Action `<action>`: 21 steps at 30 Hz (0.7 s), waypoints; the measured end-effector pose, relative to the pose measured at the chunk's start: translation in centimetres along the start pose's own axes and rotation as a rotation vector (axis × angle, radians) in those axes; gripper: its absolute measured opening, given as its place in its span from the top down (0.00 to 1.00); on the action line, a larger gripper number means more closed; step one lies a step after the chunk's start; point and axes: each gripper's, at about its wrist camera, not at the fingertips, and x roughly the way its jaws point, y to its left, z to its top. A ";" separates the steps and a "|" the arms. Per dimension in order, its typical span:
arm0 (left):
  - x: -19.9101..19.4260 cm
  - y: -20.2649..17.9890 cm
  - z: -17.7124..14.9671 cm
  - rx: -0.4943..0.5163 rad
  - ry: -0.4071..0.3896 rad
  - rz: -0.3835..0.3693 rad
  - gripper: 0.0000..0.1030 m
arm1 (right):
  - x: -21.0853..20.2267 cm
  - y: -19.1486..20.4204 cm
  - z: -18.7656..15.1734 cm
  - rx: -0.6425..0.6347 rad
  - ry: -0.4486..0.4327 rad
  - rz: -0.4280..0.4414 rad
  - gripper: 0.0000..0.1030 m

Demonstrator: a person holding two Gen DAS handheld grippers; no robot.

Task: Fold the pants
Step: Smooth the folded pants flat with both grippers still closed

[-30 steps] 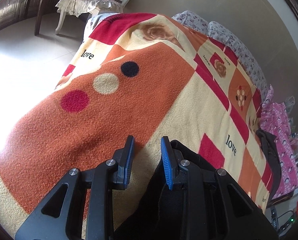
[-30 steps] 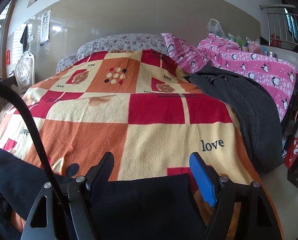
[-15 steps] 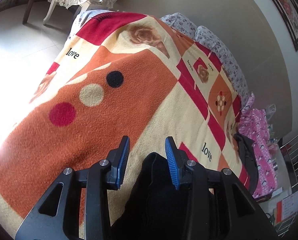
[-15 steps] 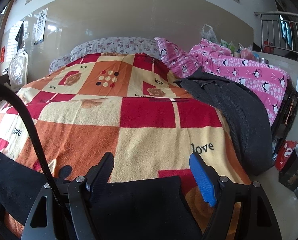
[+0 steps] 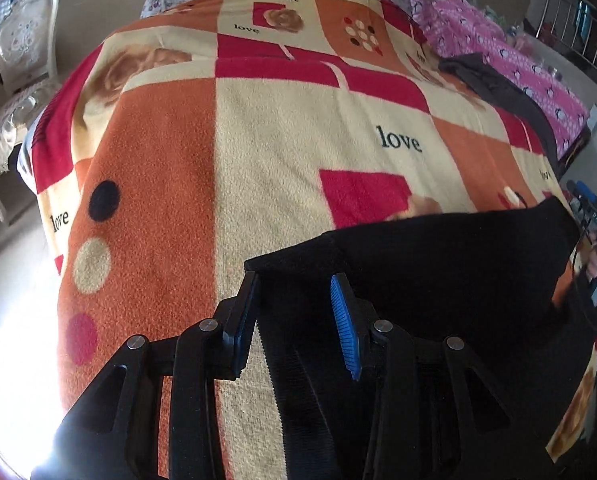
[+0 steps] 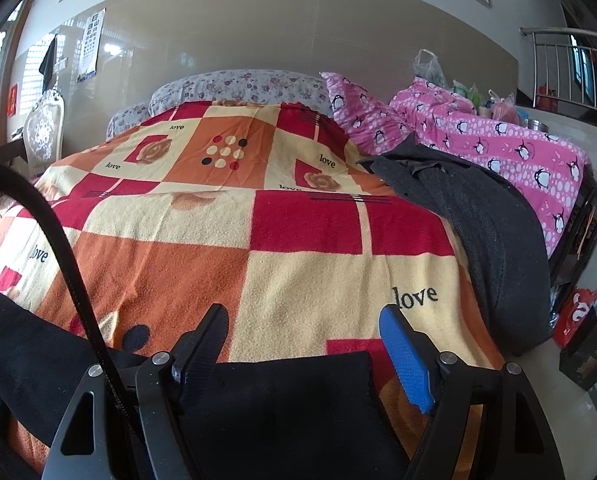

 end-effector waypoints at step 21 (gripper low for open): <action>0.9 1.1 0.8 0.013 -0.031 -0.067 0.45 | 0.1 0.2 0.0 -0.004 0.005 -0.001 0.27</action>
